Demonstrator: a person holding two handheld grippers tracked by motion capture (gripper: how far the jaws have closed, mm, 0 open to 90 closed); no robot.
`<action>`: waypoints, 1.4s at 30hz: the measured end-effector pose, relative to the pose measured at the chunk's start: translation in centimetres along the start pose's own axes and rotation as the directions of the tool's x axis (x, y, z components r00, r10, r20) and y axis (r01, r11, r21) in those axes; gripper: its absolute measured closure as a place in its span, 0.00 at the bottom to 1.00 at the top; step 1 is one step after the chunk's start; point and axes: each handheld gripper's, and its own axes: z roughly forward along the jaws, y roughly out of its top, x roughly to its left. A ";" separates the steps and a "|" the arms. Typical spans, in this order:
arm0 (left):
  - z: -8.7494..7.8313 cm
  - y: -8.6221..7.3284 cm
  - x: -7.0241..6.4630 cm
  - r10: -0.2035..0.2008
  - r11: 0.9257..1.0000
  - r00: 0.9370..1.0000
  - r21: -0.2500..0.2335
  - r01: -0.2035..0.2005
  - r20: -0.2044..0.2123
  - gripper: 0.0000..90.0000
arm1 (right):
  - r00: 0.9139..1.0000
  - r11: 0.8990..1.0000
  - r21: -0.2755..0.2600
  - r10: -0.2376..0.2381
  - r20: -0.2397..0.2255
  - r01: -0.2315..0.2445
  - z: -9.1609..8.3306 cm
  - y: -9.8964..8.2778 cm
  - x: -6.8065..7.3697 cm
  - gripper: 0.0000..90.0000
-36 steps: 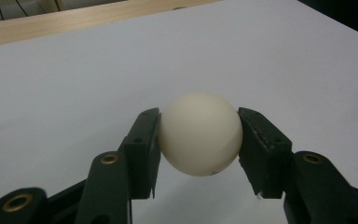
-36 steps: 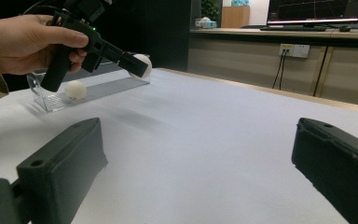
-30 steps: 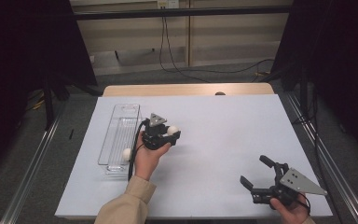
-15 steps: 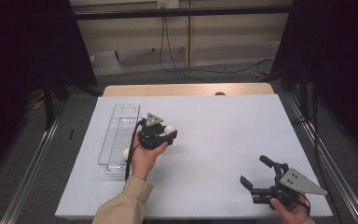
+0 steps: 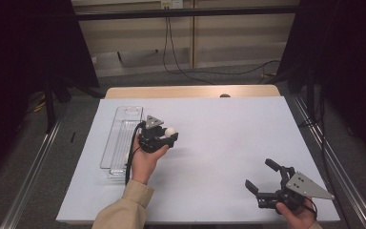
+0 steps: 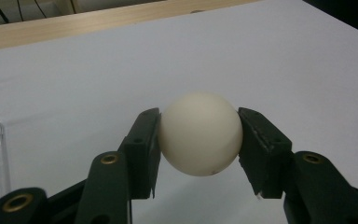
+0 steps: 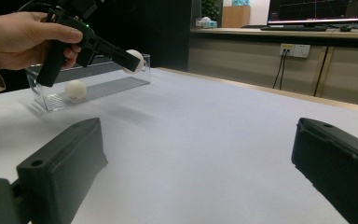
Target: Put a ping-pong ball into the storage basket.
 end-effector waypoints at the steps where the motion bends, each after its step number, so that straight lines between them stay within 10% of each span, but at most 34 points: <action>1: 0.0 0.0 0.0 0.001 1.000 1.000 -0.002 -0.001 -0.001 0.57 | 1.000 1.000 0.000 0.000 0.000 0.000 0.0 0.0 0.0 0.02; 42: -1.3 0.1 1.3 -0.018 1.000 0.999 -0.013 0.018 -0.040 0.57 | 1.000 1.000 0.000 0.000 0.000 0.000 0.0 0.0 0.0 0.02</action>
